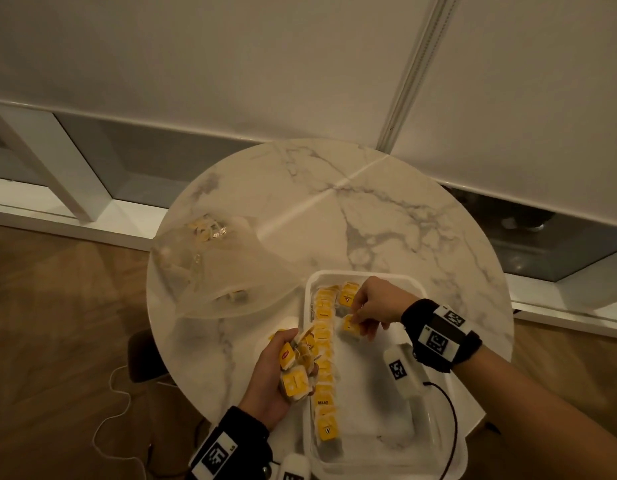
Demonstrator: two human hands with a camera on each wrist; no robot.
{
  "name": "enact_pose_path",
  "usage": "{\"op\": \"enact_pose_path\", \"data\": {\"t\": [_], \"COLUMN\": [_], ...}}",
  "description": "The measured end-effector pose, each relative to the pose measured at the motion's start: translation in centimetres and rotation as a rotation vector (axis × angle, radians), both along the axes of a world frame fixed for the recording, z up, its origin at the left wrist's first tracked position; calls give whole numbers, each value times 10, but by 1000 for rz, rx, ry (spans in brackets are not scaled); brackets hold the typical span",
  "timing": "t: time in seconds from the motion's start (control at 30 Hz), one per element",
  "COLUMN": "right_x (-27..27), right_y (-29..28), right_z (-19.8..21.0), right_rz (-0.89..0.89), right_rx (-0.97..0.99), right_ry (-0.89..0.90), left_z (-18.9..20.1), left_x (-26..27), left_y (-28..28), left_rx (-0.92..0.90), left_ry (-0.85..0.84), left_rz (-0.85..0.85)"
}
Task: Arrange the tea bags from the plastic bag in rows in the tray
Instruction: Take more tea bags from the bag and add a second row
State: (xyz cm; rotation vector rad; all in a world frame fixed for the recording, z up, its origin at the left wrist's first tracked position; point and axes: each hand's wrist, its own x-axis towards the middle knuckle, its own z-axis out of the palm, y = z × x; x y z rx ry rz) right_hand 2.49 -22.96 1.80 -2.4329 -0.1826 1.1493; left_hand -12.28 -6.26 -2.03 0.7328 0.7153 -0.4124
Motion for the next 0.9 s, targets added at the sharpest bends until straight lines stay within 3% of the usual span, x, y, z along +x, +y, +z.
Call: {"op": "enact_pose_path", "data": {"t": [0.2,0.5,0.7,0.9], "right_x": [11,10,1,-15], "right_y": [12,10,-6,-19], "right_z": [-12,-23,-20,-21], "right_rz": [-69,-176,-204,-84], "right_rx": [11,75,214,250], "right_ry": [-129,-188,-291,-230], "left_z": [-1,-5,-6,-9], "left_x": [-1,-1,-2,-3], "left_y": [1,2,3,2], "left_rx": [0,-26,-32,-13], "left_ry": [-10,-2,-17,-14], "left_rz": [-1,5,19,15]}}
